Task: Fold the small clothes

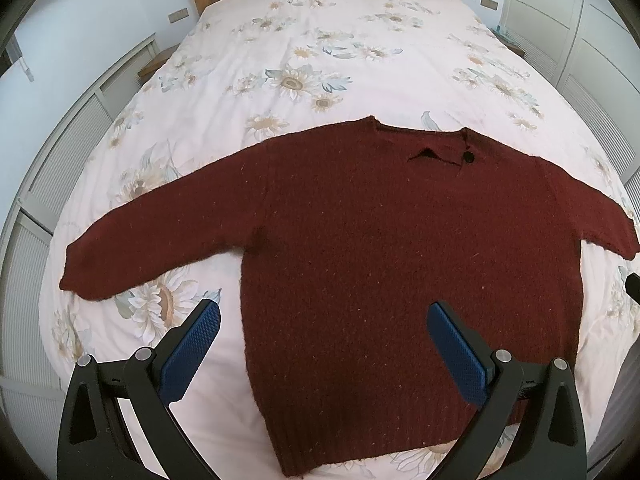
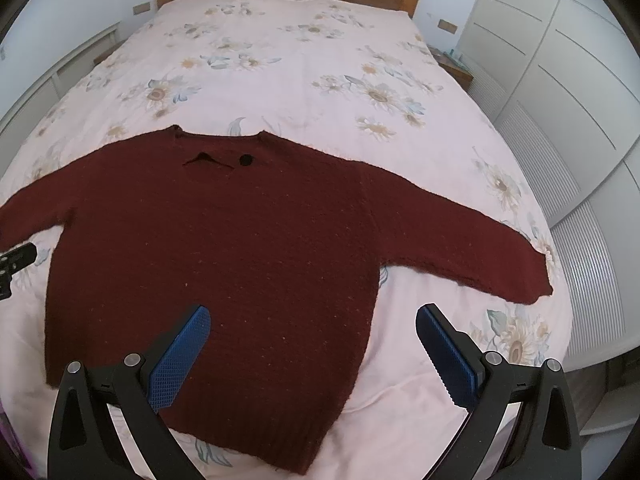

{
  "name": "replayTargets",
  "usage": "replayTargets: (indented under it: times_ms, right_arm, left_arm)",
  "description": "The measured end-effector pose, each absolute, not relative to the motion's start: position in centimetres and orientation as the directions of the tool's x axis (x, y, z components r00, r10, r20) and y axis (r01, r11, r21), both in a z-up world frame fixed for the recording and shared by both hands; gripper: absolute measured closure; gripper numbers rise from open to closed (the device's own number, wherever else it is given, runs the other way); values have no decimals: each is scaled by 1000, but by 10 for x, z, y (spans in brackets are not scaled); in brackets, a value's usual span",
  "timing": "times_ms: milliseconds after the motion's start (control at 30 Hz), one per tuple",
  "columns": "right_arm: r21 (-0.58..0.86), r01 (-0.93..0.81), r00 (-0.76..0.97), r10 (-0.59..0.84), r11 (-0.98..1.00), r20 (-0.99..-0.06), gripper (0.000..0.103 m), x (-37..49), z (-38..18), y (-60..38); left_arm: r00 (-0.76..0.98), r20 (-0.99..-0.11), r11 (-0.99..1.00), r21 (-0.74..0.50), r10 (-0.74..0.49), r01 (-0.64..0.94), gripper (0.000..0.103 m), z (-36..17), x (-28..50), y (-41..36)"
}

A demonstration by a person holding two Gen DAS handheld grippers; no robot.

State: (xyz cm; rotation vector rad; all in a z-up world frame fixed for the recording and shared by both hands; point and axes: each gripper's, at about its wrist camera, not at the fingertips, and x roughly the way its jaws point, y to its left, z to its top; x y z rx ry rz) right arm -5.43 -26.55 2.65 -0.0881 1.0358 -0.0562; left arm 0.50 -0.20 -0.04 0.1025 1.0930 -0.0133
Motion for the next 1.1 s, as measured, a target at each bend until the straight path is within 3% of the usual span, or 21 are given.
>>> replayTargets:
  times_ms: [1100]
  right_arm:
    - [-128, 28, 501, -125, 991, -856, 0, -64, 28, -270]
  left_arm:
    - [477, -879, 992, 84, 28, 97, 1, 7, -2, -9]
